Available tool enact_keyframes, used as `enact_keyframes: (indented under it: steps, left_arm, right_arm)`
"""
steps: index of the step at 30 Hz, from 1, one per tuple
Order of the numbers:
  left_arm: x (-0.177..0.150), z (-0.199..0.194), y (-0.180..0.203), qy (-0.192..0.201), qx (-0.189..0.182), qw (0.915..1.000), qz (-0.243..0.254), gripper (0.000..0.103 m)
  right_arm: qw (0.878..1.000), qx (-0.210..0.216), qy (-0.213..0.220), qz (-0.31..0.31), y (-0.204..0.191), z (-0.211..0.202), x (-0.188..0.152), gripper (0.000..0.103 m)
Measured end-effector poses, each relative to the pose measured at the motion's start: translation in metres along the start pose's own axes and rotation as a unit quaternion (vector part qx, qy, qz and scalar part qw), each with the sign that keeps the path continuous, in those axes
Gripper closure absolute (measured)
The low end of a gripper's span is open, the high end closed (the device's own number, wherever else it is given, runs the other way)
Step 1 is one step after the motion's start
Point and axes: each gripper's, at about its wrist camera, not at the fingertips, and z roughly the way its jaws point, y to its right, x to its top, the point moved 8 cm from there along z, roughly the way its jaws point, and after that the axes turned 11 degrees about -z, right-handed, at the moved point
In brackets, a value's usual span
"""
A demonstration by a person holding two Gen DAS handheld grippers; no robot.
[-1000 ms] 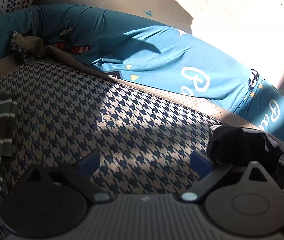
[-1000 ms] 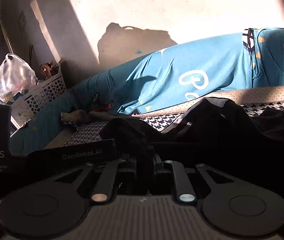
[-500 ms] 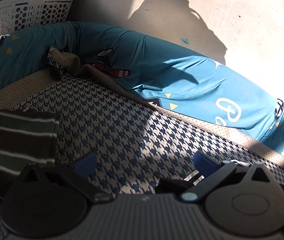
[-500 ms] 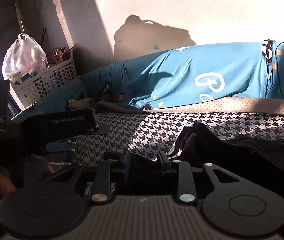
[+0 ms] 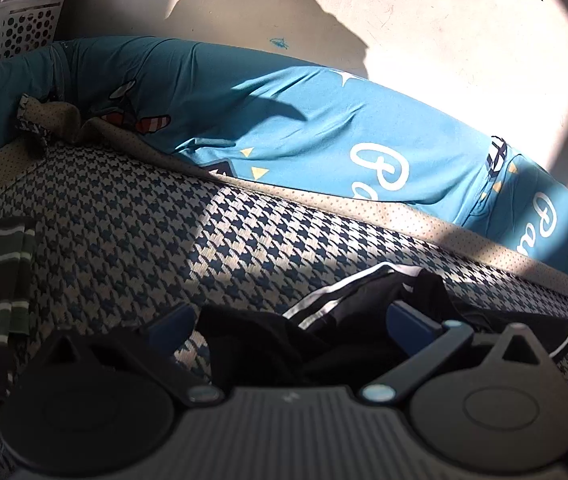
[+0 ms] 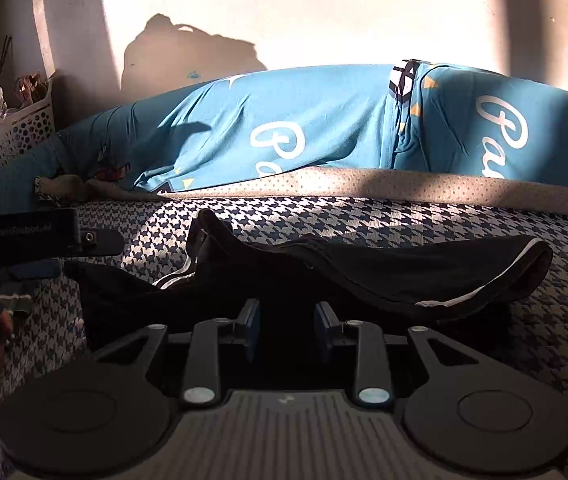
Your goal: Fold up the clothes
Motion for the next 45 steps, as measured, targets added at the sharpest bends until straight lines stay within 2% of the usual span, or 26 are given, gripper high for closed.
enact_keyframes:
  steps: [7,11,17,21,23,27,33,37,39,45]
  left_arm:
    - [-0.017,0.012,0.022,-0.027,-0.012,0.9993,0.022,0.000]
    - [-0.023,0.018,0.031,-0.035,-0.012,0.9989,0.028,0.000]
    - [-0.030,0.029,0.039,-0.049,-0.010,0.9983,0.032,0.000]
    - [-0.033,0.035,0.041,-0.055,-0.004,0.9979,0.034,0.000]
    - [-0.034,0.038,0.041,-0.058,-0.002,0.9978,0.033,0.000]
    - [-0.033,0.044,0.039,-0.066,-0.001,0.9975,0.023,0.000]
    - [-0.033,0.053,0.038,-0.075,0.001,0.9971,0.013,0.000]
    - [-0.027,0.058,0.034,-0.073,0.006,0.9973,-0.002,0.000]
    - [-0.025,0.059,0.031,-0.072,0.007,0.9973,-0.011,0.000]
    - [-0.020,0.061,0.028,-0.072,0.007,0.9970,-0.026,0.000]
  right_arm:
    - [0.996,-0.077,-0.014,-0.047,0.033,-0.008,-0.010,0.070]
    - [0.991,-0.107,-0.046,-0.061,0.050,-0.006,-0.020,0.069]
    - [0.992,-0.099,-0.059,-0.043,0.062,0.009,-0.027,0.069]
    - [0.992,-0.101,-0.046,-0.055,0.059,0.019,-0.022,0.070]
    - [0.993,-0.100,-0.039,-0.053,0.060,0.024,-0.019,0.083]
    - [0.994,-0.099,-0.029,-0.046,0.063,0.032,-0.013,0.093]
    - [0.994,-0.105,-0.002,-0.022,0.075,0.047,0.008,0.093]
    - [0.988,-0.134,0.066,0.028,0.099,0.043,0.032,0.093]
    - [0.987,-0.135,0.080,0.044,0.107,0.040,0.040,0.093]
    - [0.986,-0.145,0.066,0.052,0.121,0.029,0.037,0.092]
